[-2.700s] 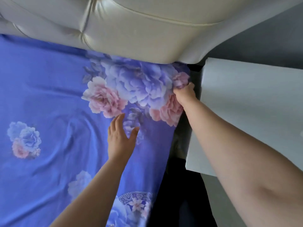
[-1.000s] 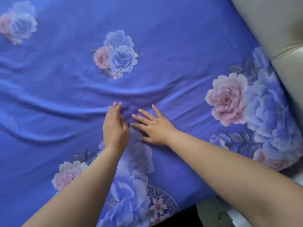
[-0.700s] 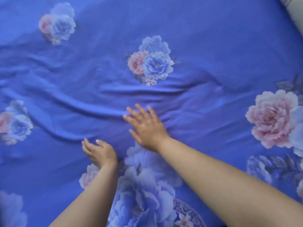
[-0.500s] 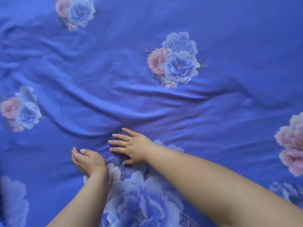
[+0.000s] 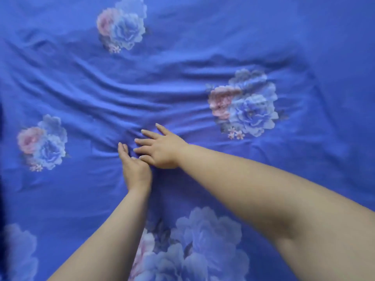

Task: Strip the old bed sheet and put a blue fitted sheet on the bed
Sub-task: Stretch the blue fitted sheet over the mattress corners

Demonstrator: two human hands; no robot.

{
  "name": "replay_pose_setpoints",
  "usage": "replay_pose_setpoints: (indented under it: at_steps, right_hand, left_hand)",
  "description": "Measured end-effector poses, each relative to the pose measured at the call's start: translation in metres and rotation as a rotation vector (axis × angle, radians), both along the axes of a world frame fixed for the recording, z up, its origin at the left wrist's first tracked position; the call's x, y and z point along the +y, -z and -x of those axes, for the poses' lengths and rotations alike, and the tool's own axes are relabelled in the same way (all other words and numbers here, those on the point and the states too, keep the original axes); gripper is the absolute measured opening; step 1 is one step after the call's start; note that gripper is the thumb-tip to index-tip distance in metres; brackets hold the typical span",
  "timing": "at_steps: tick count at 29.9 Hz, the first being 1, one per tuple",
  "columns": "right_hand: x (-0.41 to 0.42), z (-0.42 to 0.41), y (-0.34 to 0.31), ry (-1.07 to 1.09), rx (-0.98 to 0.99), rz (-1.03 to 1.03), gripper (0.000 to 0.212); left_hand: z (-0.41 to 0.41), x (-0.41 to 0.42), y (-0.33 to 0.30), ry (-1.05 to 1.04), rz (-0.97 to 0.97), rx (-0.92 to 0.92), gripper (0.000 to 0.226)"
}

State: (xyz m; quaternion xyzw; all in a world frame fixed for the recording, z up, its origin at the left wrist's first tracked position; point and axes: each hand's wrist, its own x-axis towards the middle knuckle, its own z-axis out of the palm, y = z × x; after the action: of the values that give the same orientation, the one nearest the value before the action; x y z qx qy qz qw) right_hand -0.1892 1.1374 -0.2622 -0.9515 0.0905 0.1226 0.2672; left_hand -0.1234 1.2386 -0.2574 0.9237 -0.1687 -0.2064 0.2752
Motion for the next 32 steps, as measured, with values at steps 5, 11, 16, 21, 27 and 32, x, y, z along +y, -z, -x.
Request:
replay_pose_setpoints:
  at_steps: [5,11,16,21,27,32]
  right_hand:
    - [-0.154,0.045,0.029,0.788,0.093,0.294,0.058]
    - [-0.198,0.096,0.013,1.325,0.079,0.369,0.058]
    - [-0.095,0.03,0.022,0.157,0.002,0.191,0.059]
    - [-0.212,0.135,0.035,0.861,0.098,0.396,0.061]
    - [-0.28,0.302,0.014,1.613,0.231,0.393,0.054]
    - [-0.215,0.288,-0.012,1.454,-0.202,0.342,0.053]
  left_hand:
    - [-0.016,-0.007,0.005,0.277,-0.176,-0.124,0.052]
    - [-0.017,-0.068,0.013,0.374,-0.241,-0.044,0.055]
    - [-0.023,-0.105,0.021,0.332,-0.076,0.03,0.055]
    - [-0.008,-0.131,0.019,0.49,-0.364,-0.165,0.056]
    - [0.063,-0.228,0.02,0.889,-0.425,-0.108,0.061]
    - [0.173,-0.266,-0.007,0.943,0.156,0.464,0.049]
